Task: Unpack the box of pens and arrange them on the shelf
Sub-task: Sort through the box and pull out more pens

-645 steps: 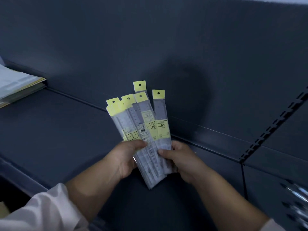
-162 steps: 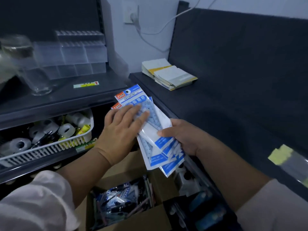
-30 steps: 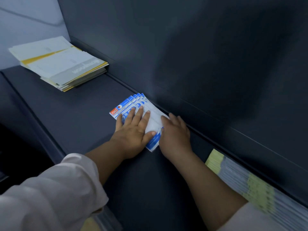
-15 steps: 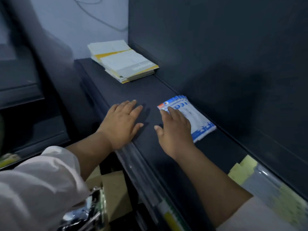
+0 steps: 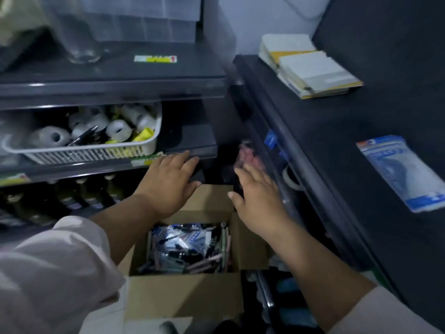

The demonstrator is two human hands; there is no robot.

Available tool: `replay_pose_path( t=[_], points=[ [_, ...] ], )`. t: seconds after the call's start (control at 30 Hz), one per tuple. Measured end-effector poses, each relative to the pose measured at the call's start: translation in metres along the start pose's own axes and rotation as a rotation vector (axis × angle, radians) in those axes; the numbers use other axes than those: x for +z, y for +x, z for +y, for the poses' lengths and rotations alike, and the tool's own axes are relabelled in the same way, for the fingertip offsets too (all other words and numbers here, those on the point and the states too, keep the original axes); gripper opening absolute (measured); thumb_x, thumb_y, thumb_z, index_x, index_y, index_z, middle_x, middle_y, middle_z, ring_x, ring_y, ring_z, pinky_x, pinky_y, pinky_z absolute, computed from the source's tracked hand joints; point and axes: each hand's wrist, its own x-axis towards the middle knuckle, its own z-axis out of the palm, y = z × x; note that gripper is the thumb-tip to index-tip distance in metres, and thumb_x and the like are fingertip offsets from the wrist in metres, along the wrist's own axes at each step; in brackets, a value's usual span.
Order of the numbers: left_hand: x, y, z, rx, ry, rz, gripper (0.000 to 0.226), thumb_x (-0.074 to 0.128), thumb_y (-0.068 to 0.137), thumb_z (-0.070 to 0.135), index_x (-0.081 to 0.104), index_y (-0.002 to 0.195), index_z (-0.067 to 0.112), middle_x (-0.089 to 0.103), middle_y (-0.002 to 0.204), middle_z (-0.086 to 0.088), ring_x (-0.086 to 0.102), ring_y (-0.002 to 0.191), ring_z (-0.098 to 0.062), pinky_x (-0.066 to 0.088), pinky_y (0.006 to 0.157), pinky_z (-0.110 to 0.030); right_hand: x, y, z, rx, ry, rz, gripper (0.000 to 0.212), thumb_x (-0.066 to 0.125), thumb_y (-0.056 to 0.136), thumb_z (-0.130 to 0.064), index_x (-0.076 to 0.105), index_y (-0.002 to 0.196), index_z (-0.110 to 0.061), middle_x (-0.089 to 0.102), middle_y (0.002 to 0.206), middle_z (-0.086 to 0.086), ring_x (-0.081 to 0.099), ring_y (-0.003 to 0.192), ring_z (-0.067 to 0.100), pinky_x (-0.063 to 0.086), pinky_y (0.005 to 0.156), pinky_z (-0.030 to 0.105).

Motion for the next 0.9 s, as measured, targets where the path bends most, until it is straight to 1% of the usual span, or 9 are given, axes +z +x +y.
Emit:
replay_pose_path(
  t=[0.07,0.17,0.3,0.43,0.53,0.6,0.67,0.83,0.9],
  points=[
    [0.018,-0.02,-0.023,-0.047,-0.003,-0.059,0.063,0.04,0.096,0.048,0.029,0.149,0.017,0.03,0.154,-0.01,0.032,0.138,-0.029,0.022,0.112,-0.04,0.026,0.003,-0.013,-0.009,0.002,-0.057,0.059,0.048,0.096,-0.039,0.028,0.149,-0.02,0.022,0.157,0.002,0.018,0.143,0.022,0.016,0.118,0.04],
    [0.046,-0.046,-0.052,-0.112,-0.032,-0.132,0.063,0.038,0.096,0.048,0.025,0.15,0.018,0.026,0.156,-0.008,0.028,0.14,-0.027,0.02,0.112,-0.038,0.067,0.008,-0.025,-0.034,-0.007,-0.14,0.059,0.051,0.095,-0.037,0.033,0.147,-0.017,0.03,0.153,0.004,0.027,0.14,0.023,0.022,0.115,0.034],
    [0.093,-0.066,-0.075,-0.177,-0.078,-0.231,0.061,0.041,0.096,0.044,0.026,0.149,0.019,0.027,0.155,-0.007,0.029,0.139,-0.027,0.023,0.11,-0.037,0.123,0.017,-0.026,-0.034,-0.009,-0.266,0.055,0.051,0.095,-0.035,0.036,0.144,-0.017,0.037,0.149,0.004,0.031,0.137,0.024,0.026,0.112,0.032],
    [0.146,-0.073,-0.082,-0.211,-0.134,-0.334,0.058,0.039,0.096,0.044,0.025,0.148,0.021,0.026,0.155,-0.003,0.028,0.139,-0.024,0.021,0.11,-0.035,0.174,0.025,-0.013,0.055,0.019,-0.383,0.054,0.049,0.097,-0.034,0.034,0.146,-0.016,0.036,0.15,0.007,0.033,0.137,0.026,0.032,0.107,0.032],
    [0.182,-0.07,-0.083,-0.211,-0.198,-0.375,0.056,0.043,0.096,0.041,0.029,0.147,0.02,0.035,0.15,-0.005,0.034,0.135,-0.026,0.028,0.108,-0.034,0.206,0.031,-0.001,0.061,0.013,-0.448,0.051,0.048,0.098,-0.031,0.036,0.146,-0.016,0.04,0.147,0.006,0.038,0.133,0.024,0.036,0.105,0.033],
    [0.205,-0.065,-0.084,-0.222,-0.225,-0.391,0.057,0.046,0.094,0.04,0.033,0.145,0.019,0.04,0.146,-0.006,0.039,0.131,-0.028,0.033,0.103,-0.035,0.227,0.036,0.009,0.051,0.012,-0.465,0.046,0.049,0.098,-0.03,0.043,0.141,-0.015,0.049,0.138,0.006,0.047,0.122,0.024,0.042,0.091,0.03],
    [0.227,-0.058,-0.084,-0.244,-0.246,-0.408,0.057,0.05,0.093,0.04,0.036,0.143,0.017,0.044,0.142,-0.008,0.042,0.128,-0.03,0.036,0.1,-0.035,0.248,0.04,0.02,0.056,0.003,-0.477,0.037,0.049,0.098,-0.031,0.051,0.132,-0.016,0.056,0.128,0.006,0.053,0.11,0.023,0.038,0.077,0.026],
    [0.29,-0.039,-0.082,-0.225,-0.275,-0.444,0.049,0.057,0.091,0.035,0.049,0.133,0.012,0.054,0.131,-0.012,0.05,0.117,-0.032,0.041,0.093,-0.036,0.293,0.05,0.041,0.077,0.032,-0.531,0.046,0.047,0.099,-0.032,0.04,0.143,-0.018,0.042,0.145,0.004,0.044,0.126,0.022,0.038,0.096,0.028],
    [0.314,-0.033,-0.084,-0.221,-0.305,-0.469,0.044,0.059,0.089,0.032,0.053,0.127,0.011,0.055,0.127,-0.013,0.052,0.114,-0.034,0.045,0.092,-0.039,0.309,0.056,0.046,0.063,0.042,-0.542,0.046,0.047,0.099,-0.031,0.04,0.142,-0.016,0.042,0.145,0.005,0.043,0.127,0.022,0.037,0.098,0.028]
  ],
)
